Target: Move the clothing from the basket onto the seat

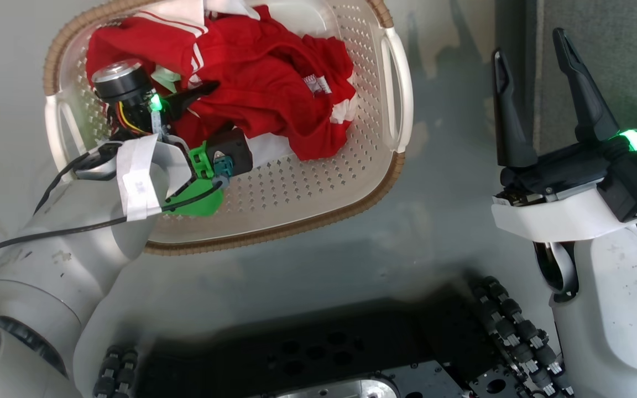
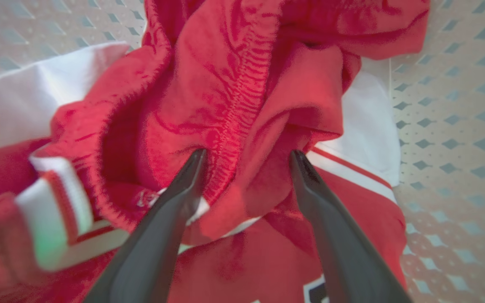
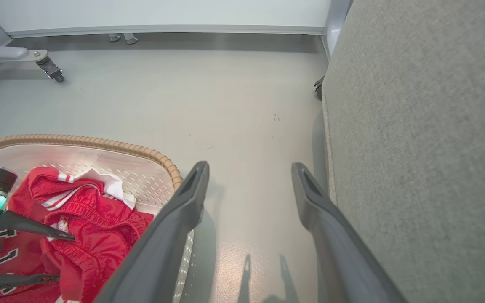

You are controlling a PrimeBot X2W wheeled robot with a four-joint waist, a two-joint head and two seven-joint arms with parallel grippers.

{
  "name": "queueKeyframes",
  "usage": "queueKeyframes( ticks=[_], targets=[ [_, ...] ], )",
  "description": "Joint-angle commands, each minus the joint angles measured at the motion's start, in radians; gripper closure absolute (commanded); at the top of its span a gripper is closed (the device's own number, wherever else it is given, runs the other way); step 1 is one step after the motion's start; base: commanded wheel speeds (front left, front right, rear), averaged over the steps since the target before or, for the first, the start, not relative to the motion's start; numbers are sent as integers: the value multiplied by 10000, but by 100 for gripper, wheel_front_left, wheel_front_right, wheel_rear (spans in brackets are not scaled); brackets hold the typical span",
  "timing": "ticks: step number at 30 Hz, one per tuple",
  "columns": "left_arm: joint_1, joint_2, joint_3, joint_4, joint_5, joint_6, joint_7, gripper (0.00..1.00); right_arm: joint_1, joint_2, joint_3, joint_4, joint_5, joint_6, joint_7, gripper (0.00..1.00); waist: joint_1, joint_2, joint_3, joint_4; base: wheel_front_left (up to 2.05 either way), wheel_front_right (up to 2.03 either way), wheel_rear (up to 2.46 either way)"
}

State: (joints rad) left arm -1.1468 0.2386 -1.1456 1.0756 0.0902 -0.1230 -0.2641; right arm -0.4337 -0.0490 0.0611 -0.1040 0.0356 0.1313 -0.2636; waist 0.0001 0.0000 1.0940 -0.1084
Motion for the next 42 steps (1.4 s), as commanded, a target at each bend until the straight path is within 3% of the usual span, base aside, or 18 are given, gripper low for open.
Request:
queueKeyframes(
  ticks=[1, 8, 9, 10, 11, 12, 13, 25, 42],
  targets=[
    [-246, -21, -25, 229, 20, 52, -7, 0, -136, -26, 38, -68, -26, -10, -17, 0, -1, 0, 297, -19, 0, 0, 0],
    [-358, -319, -97, 1106, -137, 212, -7, 0, 59, -27, 33, -127, -39, -10, -17, 0, -1, 0, 404, -87, 0, 0, 0],
    [-359, -349, -115, 1165, -151, 212, -6, 16, 77, -29, 39, -137, -31, -10, -17, 0, -1, 0, 412, -98, 0, 0, 0],
    [-346, -378, -134, 1236, -184, 211, -6, 55, 96, -30, 53, -149, -20, -10, -17, 0, -1, 0, 421, -111, 0, 0, 0],
    [-338, -397, -142, 1268, -189, 233, -6, 65, 111, -30, 69, -160, -6, -10, -17, 0, -1, 0, 428, -122, 0, 0, 0],
    [-341, -418, -129, 1287, -232, 287, -6, 89, 127, -30, 80, -173, 10, -10, -17, 0, -1, 0, 438, -129, 0, 0, 0],
    [-338, -427, -110, 1299, -276, 344, -6, 100, 130, -30, 87, -174, 25, -10, -17, 0, -1, 0, 444, -132, 0, 0, 0],
    [250, -96, 190, 229, -967, 693, -6, 100, -258, -49, -39, 73, 419, -13, -13, 0, -1, 0, 57, -151, 0, 0, 0],
    [2779, 335, 1297, -2286, -2359, 1603, -8, 100, 584, -30, 172, 949, 693, -12, -11, 0, -1, 0, -3717, 84, 0, 0, 0]
  ],
)
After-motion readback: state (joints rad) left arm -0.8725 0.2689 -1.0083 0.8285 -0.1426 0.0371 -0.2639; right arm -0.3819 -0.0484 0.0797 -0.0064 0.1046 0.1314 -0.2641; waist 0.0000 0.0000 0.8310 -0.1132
